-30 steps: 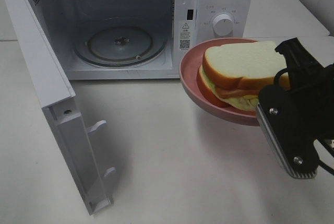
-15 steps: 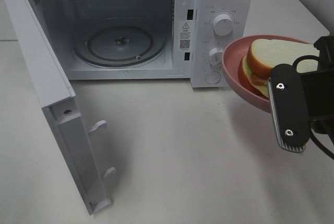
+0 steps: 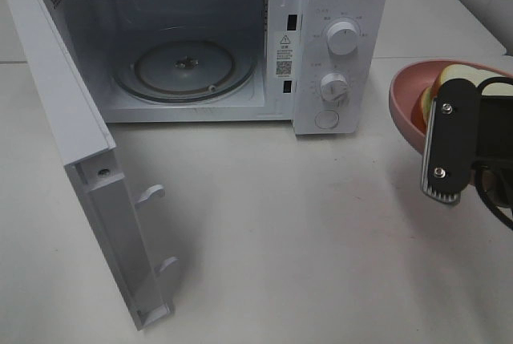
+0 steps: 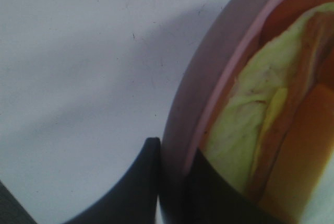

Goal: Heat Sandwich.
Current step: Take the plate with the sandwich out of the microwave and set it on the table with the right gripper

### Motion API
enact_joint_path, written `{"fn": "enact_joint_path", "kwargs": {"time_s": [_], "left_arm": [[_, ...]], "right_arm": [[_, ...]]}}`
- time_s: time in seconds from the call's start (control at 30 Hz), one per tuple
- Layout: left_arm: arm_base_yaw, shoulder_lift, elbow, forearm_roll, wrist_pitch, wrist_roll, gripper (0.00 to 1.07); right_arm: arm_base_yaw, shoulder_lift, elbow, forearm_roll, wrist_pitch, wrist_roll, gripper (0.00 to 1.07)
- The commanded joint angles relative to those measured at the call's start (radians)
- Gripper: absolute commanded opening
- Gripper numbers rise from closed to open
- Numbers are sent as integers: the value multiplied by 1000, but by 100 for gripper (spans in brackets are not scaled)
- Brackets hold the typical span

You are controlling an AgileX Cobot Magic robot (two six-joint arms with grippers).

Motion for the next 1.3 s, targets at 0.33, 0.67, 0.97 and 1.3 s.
{"fn": "enact_joint_path", "kwargs": {"time_s": [0.33, 0.67, 0.97, 1.3], "left_arm": [[2, -6, 1, -7, -9, -1, 100], [2, -6, 1, -7, -9, -1, 100], [2, -6, 1, -7, -9, -1, 100], [2, -6, 1, -7, -9, -1, 100]], "right_arm": [[1, 64, -5, -124, 55, 242, 2], [1, 210, -81, -151, 61, 377, 2], [-5, 305, -113, -151, 74, 438, 2], [-104, 381, -145, -149, 106, 500, 3]]}}
